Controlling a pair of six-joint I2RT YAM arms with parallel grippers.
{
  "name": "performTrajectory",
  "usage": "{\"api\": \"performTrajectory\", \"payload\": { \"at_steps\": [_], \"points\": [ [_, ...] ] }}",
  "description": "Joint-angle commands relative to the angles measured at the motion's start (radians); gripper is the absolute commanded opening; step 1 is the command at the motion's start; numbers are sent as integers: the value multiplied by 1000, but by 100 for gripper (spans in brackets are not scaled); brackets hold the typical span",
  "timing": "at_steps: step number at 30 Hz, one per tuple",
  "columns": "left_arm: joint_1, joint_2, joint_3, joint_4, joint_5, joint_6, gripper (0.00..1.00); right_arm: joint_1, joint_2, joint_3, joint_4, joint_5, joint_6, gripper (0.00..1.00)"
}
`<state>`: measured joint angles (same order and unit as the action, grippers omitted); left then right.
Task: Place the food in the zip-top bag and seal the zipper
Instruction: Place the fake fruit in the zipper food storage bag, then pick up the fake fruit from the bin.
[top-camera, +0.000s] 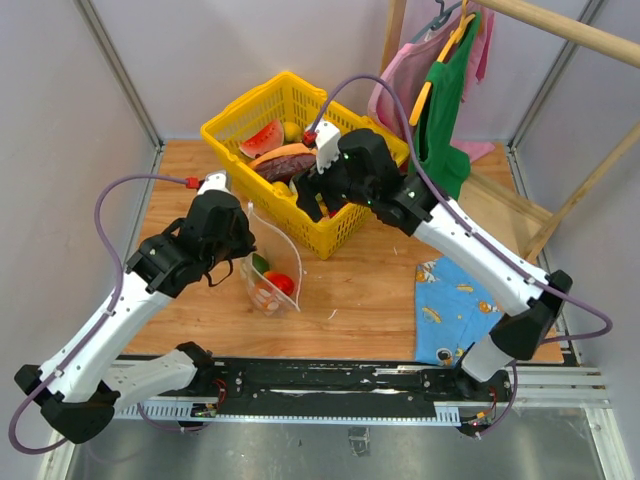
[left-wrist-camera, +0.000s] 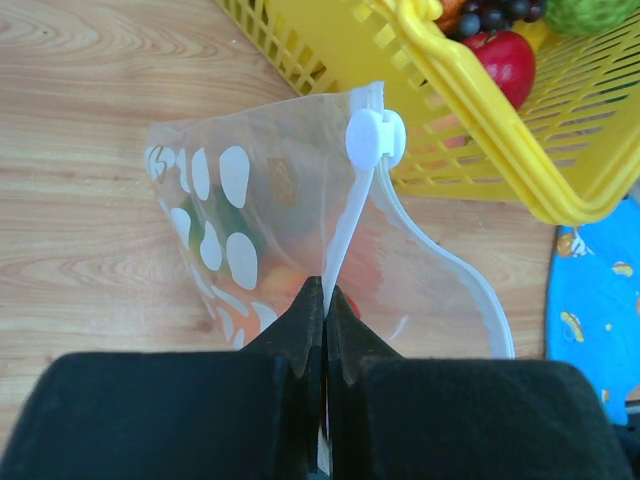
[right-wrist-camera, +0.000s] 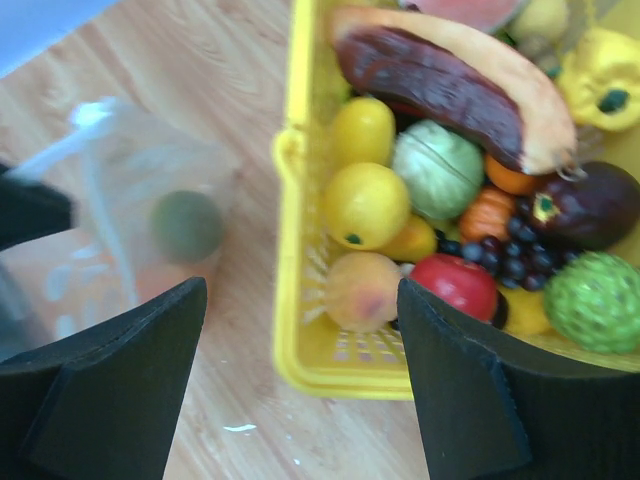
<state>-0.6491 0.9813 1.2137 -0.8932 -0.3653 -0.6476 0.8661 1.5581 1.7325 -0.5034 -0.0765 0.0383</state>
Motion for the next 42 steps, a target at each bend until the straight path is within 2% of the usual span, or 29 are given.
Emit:
{"api": "performTrajectory", "payload": {
  "at_steps": [1, 18, 28, 35, 42],
  "points": [
    [2, 20, 18, -38, -42, 11, 0, -56, 92, 107, -183, 69, -37, 77],
    [2, 52, 9, -76, -12, 26, 0, -207, 416, 309, -339, 110, -38, 73],
    [2, 56, 17, -77, -10, 42, 0, -255, 569, 340, -381, 162, -71, 82],
    [2, 60, 15, -73, -4, 46, 0, -263, 638, 348, -391, 189, -90, 82],
    [2, 61, 16, -72, -3, 45, 0, -268, 693, 384, -447, 144, -100, 83]
  ]
}}
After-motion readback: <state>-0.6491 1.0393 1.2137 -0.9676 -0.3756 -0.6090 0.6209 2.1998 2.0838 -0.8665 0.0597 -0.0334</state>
